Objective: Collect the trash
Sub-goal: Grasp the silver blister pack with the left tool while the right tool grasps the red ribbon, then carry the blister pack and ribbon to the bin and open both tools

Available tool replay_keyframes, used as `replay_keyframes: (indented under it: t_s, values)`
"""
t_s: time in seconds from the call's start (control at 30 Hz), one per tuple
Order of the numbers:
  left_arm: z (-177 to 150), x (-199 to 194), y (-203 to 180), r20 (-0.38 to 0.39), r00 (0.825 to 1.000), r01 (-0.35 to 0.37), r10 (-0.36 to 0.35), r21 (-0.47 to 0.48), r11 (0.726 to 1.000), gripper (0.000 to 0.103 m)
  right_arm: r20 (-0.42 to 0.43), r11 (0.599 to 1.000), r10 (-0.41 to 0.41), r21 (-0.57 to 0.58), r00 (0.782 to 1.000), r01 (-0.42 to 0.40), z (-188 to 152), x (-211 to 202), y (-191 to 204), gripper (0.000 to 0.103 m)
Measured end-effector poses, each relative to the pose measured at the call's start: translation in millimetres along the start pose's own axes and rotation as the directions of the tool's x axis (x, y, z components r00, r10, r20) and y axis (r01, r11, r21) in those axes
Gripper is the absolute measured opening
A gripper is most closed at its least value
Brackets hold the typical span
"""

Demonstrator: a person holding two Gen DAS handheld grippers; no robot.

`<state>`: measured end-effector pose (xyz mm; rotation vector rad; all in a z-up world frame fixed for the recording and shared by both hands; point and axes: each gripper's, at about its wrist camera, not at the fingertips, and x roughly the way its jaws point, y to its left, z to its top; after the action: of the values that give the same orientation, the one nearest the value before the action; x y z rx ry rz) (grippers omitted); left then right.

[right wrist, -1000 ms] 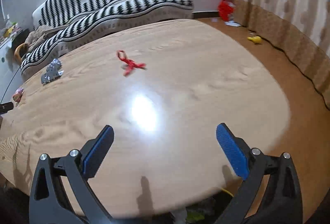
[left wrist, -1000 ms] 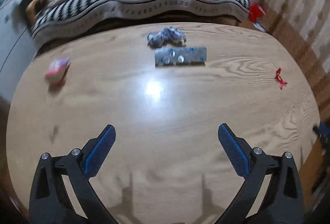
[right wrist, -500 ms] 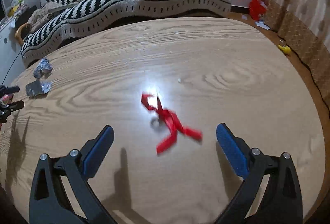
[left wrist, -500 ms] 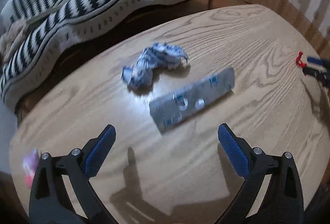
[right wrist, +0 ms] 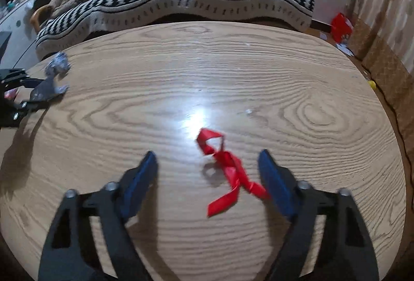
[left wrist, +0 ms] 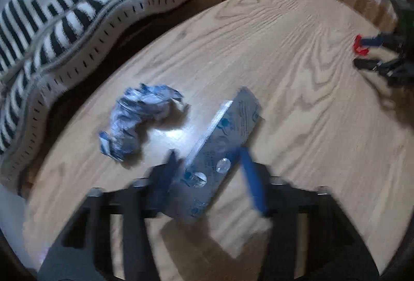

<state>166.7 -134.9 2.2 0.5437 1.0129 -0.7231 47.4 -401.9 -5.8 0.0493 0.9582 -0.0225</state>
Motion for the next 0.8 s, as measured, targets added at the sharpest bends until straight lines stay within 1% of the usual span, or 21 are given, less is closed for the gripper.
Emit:
replay_keyframes:
  t_s: [0.03, 0.07, 0.2, 0.23, 0.3, 0.4, 0.5, 0.57, 0.63, 0.7, 0.77, 0.8]
  values:
    - [-1, 0, -1, -0.005, 1.0, -0.002, 0.002, -0.011, 1.0, 0.032, 0.006, 1.0, 0.011, -0.009, 1.0, -0.011, -2, -4, 4, 0.031]
    - [-2, -2, -4, -0.007, 1.0, -0.009, 0.009, -0.016, 1.0, 0.026, 0.003, 1.0, 0.02, -0.009, 1.0, -0.02, -4, -7, 6, 0.01]
    - [-13, -11, -13, -0.024, 0.999, -0.024, 0.023, -0.043, 0.999, 0.025, 0.001, 0.998, 0.051, 0.033, 0.999, -0.051, -19, -19, 9, 0.01]
    - [-17, -16, -15, -0.021, 0.999, -0.046, 0.045, -0.053, 0.998, 0.025, 0.001, 0.997, 0.06, 0.043, 0.998, -0.06, -23, -23, 9, 0.009]
    - [-24, -29, -17, -0.018, 0.998, -0.066, 0.065, -0.076, 0.995, 0.025, 0.005, 0.996, 0.064, 0.054, 0.998, -0.064, -29, -32, 10, 0.009]
    - [-31, -49, -21, -0.014, 0.996, -0.091, 0.09, -0.1, 0.991, 0.025, 0.028, 0.995, 0.069, 0.065, 0.997, -0.071, -37, -56, 10, 0.009]
    - [-40, -73, -33, 0.002, 0.994, -0.112, 0.113, -0.113, 0.987, 0.025, 0.057, 0.993, 0.078, 0.08, 0.995, -0.082, -43, -80, 12, 0.009]
    - [-47, -89, -46, 0.016, 0.996, -0.088, 0.091, -0.138, 0.987, 0.025, 0.088, 0.987, 0.106, 0.11, 0.991, -0.115, -58, -105, 13, 0.009]
    - [-54, -106, -72, 0.034, 0.998, -0.039, 0.044, -0.149, 0.988, 0.025, 0.122, 0.981, 0.127, 0.128, 0.984, -0.142, -77, -129, 16, 0.009]
    - [-60, -122, -112, 0.06, 0.998, 0.004, 0.004, -0.125, 0.992, 0.025, 0.156, 0.975, 0.146, 0.146, 0.977, -0.169, -104, -160, 14, 0.009]
    - [-64, -136, -155, 0.075, 0.997, 0.027, -0.019, -0.102, 0.994, 0.025, 0.174, 0.972, 0.142, 0.161, 0.974, -0.171, -130, -188, 6, 0.009]
    - [-67, -142, -175, 0.08, 0.996, 0.055, -0.047, -0.099, 0.994, 0.025, 0.18, 0.972, 0.134, 0.169, 0.975, -0.165, -142, -200, 1, 0.009]
